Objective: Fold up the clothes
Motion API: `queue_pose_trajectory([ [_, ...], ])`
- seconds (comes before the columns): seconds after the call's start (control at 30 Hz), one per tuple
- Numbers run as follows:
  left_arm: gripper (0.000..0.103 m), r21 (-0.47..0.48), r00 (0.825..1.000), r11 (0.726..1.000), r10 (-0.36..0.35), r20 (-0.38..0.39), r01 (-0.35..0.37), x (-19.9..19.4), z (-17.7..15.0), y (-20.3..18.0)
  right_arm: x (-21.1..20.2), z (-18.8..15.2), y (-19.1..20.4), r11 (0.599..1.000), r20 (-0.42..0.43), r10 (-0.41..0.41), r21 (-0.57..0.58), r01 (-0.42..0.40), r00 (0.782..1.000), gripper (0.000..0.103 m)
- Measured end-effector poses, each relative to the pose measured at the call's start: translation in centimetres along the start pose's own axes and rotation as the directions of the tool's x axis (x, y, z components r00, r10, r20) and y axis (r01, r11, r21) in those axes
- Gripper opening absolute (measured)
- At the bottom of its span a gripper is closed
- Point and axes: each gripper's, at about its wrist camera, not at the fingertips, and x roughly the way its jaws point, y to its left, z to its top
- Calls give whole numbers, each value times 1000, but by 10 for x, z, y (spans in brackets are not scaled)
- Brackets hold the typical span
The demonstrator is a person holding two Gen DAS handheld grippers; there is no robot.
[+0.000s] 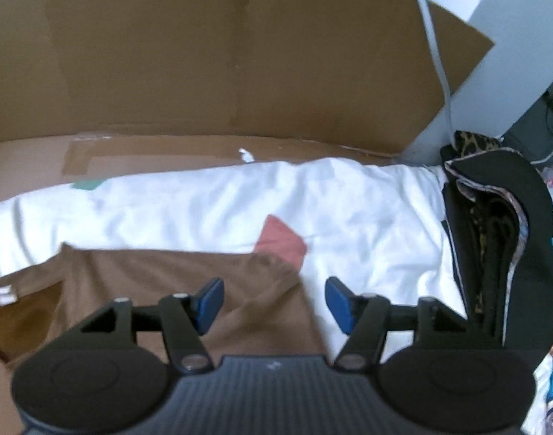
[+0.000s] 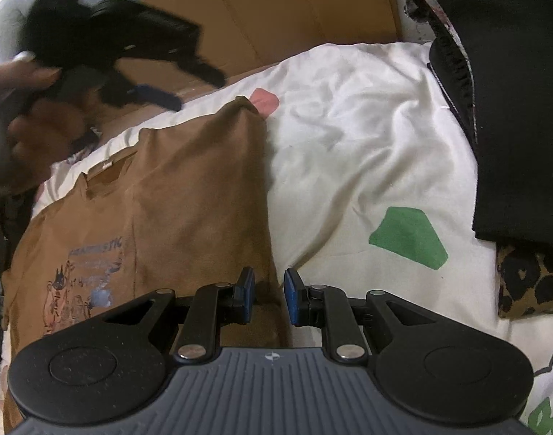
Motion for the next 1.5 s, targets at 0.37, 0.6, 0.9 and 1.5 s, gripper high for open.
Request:
queue_pose_trajectory([
  [0.37, 53, 44, 984, 997, 62, -167, -56, 44, 26, -18, 17, 9, 0, 998, -13, 58, -11, -58, 998, 24],
  [0.6, 30, 203, 936, 978, 108, -334, -41, 74, 25, -34, 22, 3, -6, 995, -52, 96, -10, -97, 994, 24],
  [0.9, 11, 264, 967, 964, 105, -230, -42, 83, 45, -26, 24, -5, -24, 992, -78, 122, 27, -120, 989, 24],
  [1.5, 11, 180, 981, 984, 48, -189, -13, 34, 38, -10, 9, 0, -22, 996, -45, 91, 27, -90, 995, 24],
])
